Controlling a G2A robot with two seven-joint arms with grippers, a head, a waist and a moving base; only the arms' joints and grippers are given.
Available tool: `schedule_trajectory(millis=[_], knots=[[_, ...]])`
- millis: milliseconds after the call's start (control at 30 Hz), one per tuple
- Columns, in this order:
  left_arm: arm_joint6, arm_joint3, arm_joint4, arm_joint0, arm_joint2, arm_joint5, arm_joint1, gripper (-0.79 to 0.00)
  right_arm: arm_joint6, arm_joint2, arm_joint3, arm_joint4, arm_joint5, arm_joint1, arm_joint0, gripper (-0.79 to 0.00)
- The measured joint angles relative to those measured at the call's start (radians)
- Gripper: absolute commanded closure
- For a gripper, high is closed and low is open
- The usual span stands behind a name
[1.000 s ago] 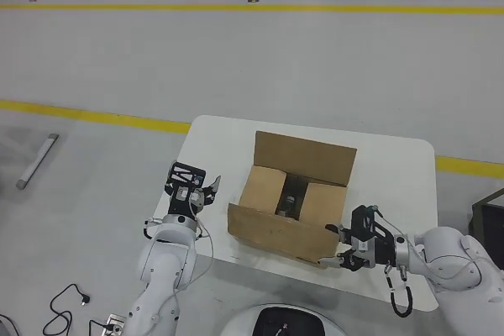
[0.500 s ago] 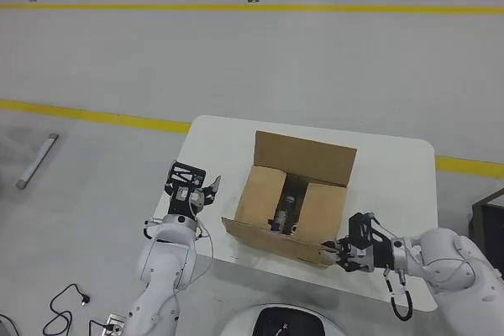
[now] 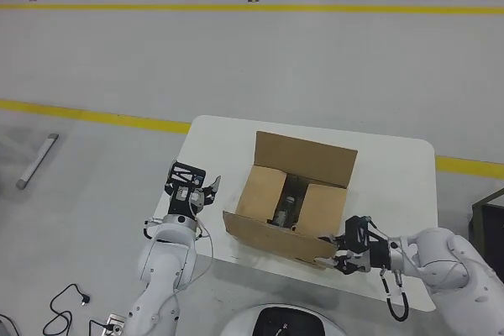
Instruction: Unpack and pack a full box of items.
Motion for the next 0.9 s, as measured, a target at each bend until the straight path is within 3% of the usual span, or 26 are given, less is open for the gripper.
schedule_trajectory(millis=[167,333,367,433,467,500,700,900], knots=[[0.000,0.000,0.000,0.000,0.000,0.000,0.000,-0.785,-0.004,-0.007,0.018,0.082,0.000,0.016,0.002,-0.745],[0.000,0.000,0.000,0.000,0.000,0.000,0.000,-0.785,-0.040,0.000,0.076,0.255,0.000,0.033,0.006,-0.551],[0.000,0.000,0.000,0.000,0.000,0.000,0.000,-0.785,-0.042,-0.001,0.088,0.291,0.000,0.035,0.007,-0.369],[0.000,0.000,0.000,0.000,0.000,0.000,0.000,-0.785,-0.048,-0.010,0.111,0.383,0.000,0.039,0.012,-0.203],[0.000,0.000,0.000,0.000,0.000,0.000,0.000,-0.785,-0.048,-0.017,0.121,0.427,0.000,0.040,0.015,-0.058],[0.000,0.000,0.000,0.000,0.000,0.000,0.000,-0.785,-0.045,-0.022,0.134,0.468,0.000,0.042,0.020,0.000],[0.000,0.000,0.000,0.000,0.000,0.000,0.000,-0.785,-0.036,-0.040,0.271,0.643,0.004,0.043,0.064,0.000],[0.000,0.000,0.000,0.000,0.000,0.000,0.000,-0.785,-0.059,-0.068,0.376,0.644,0.143,0.031,0.135,0.000]])
